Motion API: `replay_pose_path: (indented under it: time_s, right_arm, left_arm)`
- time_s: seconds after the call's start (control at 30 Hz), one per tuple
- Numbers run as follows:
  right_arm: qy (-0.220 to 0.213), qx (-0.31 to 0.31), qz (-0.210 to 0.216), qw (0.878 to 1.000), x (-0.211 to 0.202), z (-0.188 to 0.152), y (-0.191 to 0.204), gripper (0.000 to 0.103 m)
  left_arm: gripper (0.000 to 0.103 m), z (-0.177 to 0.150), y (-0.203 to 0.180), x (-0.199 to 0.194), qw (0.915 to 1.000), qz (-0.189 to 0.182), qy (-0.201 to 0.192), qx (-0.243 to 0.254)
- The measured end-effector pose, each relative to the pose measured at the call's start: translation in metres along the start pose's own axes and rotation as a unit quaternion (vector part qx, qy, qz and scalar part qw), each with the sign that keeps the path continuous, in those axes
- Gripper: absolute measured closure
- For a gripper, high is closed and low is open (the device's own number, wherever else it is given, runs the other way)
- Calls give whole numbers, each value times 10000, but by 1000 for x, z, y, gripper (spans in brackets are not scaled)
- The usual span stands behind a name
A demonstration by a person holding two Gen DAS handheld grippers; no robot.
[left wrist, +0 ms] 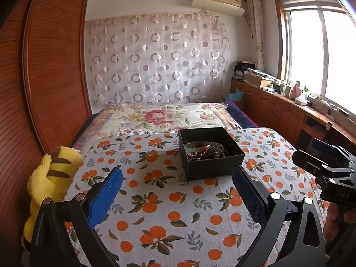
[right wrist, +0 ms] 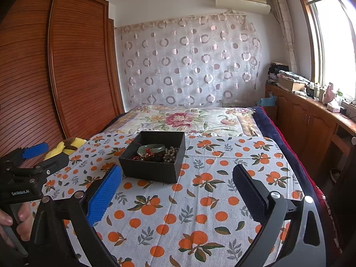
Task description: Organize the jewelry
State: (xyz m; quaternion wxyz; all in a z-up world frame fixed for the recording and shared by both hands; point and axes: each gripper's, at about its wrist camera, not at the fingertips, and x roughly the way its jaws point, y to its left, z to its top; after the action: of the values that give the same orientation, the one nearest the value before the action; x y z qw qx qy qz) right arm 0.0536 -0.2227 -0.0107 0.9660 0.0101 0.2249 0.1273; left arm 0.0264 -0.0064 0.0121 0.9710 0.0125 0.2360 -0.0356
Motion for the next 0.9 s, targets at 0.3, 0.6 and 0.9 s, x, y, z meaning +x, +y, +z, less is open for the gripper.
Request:
replay_pose_path:
  time_s: [0.3, 0.6, 0.9]
  right_arm:
    - [0, -1, 2, 10000, 0, 0, 0, 3]
    - [-1, 7, 7, 10000, 0, 0, 0, 3]
    - [3, 3, 0, 10000, 0, 0, 0, 3]
  left_arm:
    - [8, 0, 0, 0, 10000, 0, -7, -4]
    - [8, 0, 1, 0, 10000, 4, -21, -31]
    - [8, -1, 1, 0, 10000, 7, -20, -26]
